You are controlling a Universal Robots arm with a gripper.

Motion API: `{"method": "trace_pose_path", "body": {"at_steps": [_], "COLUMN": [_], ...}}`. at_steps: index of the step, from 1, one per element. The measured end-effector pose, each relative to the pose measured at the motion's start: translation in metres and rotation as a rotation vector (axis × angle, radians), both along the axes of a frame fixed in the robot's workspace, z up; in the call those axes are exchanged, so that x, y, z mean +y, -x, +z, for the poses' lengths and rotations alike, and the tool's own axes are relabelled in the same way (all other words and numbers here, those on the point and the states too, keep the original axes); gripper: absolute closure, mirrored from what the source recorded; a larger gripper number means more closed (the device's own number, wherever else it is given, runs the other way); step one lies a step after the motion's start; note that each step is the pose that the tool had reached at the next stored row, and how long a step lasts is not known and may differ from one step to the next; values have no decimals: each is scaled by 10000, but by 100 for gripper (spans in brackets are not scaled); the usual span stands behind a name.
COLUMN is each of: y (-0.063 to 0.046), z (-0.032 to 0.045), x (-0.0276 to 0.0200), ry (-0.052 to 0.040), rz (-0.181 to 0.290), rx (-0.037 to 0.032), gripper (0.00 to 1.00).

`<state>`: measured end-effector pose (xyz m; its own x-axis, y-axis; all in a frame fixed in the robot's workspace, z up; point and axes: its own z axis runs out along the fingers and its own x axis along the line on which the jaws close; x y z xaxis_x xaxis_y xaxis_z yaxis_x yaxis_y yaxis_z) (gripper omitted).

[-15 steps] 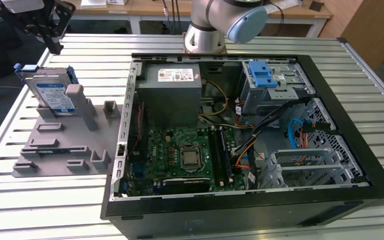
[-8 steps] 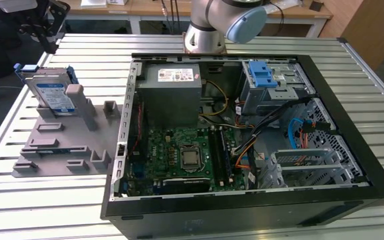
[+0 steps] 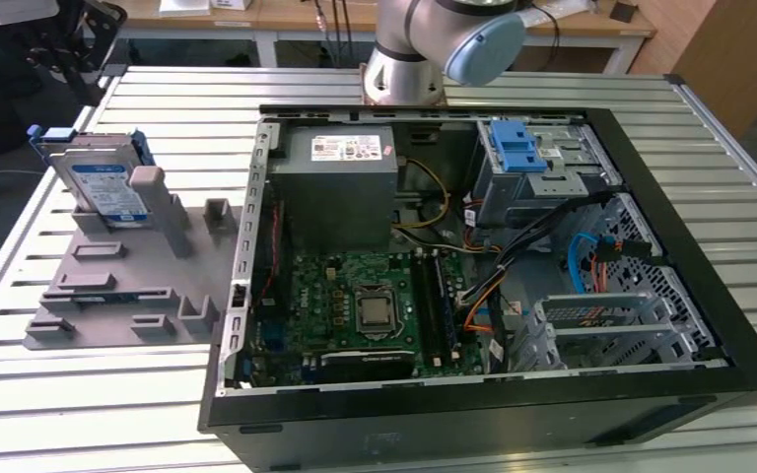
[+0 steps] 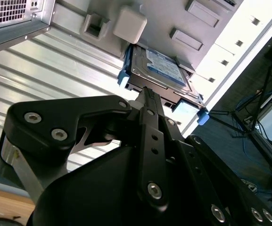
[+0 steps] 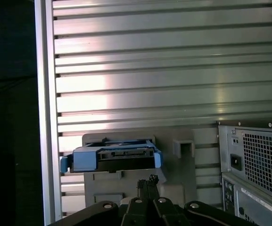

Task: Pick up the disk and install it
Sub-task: 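Reach for the disk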

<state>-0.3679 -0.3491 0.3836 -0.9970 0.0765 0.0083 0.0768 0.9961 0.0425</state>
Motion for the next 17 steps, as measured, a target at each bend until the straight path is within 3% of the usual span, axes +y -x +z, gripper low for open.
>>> {"method": "trace_pose_path", "body": {"at_steps": [17], "y": [210], "z": [-9], "x": [-13], "ry": [3], "rz": [-1], "rx": [27], "gripper": [89]}}
